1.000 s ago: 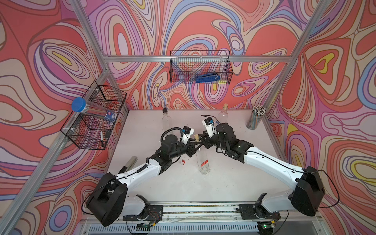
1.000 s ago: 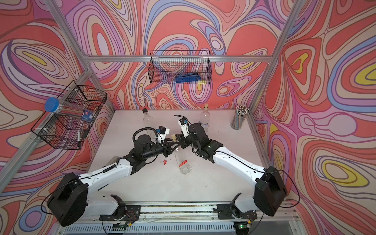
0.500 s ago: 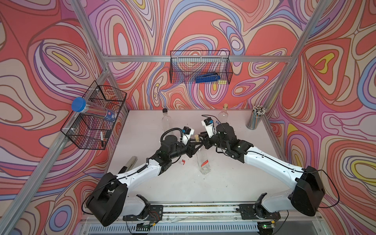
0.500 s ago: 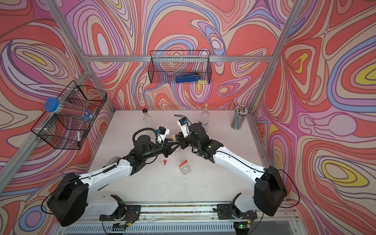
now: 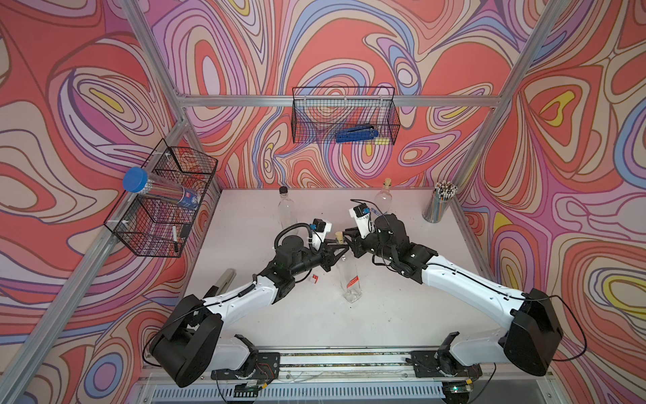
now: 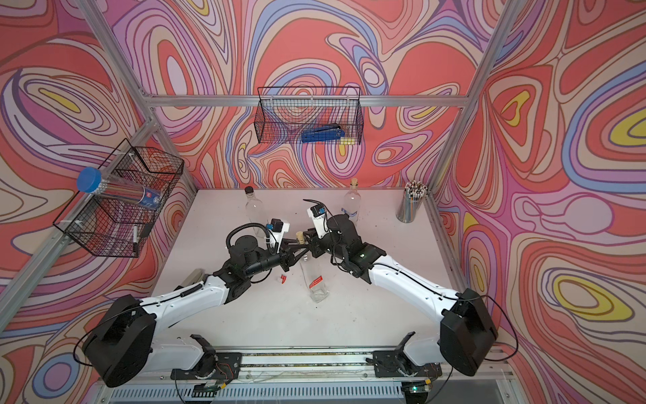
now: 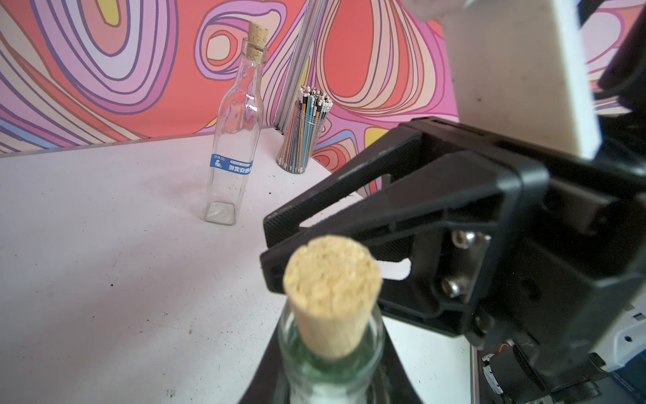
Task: Remove the label from the bottle
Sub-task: Adjust the bottle.
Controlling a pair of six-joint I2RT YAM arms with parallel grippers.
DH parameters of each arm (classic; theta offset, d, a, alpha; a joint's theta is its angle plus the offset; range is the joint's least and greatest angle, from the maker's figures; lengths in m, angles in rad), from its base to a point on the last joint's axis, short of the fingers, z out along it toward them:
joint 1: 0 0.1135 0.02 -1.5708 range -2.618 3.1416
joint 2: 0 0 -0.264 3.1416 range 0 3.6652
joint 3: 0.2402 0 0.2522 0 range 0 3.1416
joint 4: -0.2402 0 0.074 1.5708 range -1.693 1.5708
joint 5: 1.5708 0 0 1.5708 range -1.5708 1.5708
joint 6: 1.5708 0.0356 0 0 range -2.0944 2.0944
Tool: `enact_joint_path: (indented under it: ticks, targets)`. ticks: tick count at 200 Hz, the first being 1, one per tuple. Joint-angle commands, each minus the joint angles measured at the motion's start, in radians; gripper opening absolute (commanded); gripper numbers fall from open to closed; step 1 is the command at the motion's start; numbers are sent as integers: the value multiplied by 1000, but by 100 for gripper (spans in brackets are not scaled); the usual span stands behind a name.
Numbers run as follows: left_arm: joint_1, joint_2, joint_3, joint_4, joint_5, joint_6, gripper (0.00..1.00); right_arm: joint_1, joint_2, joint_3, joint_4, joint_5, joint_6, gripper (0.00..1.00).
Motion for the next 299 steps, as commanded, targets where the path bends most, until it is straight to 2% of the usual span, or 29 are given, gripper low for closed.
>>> enact_joint_path:
  ticks: [1,5,20,41,61,87,111,150,192,224,262,299]
  targets:
    - [-4,-2,13,142,-1,-20,2,9,-14,-28,-33,-13,7,35]
    - [-4,-3,15,141,-1,-22,0,9,-15,-30,-33,-11,7,38]
    - [-4,-2,14,136,0,-22,0,9,-29,-45,-38,8,9,47]
    - [-4,-4,16,127,0,-20,0,9,-61,-73,-38,33,9,54]
    - [-4,-2,22,115,1,-17,0,9,-94,-97,-51,78,11,66]
    - [-4,-3,24,105,-15,-13,0,7,-136,-129,-97,150,17,73]
    - [-4,4,26,98,-20,-14,0,7,-173,-167,-142,185,47,75]
    - [-4,0,24,88,-37,-15,0,7,-230,-253,-162,175,114,75]
    - [-4,1,24,82,-54,-20,0,9,-305,-411,-102,75,199,75]
    - [-4,1,29,68,-64,-20,0,12,-367,-526,-14,-2,205,77]
    - [-4,1,30,62,-74,-23,0,53,-336,-608,123,-40,191,80]
    - [-4,2,35,53,-83,-29,0,143,-262,-635,233,33,157,82]
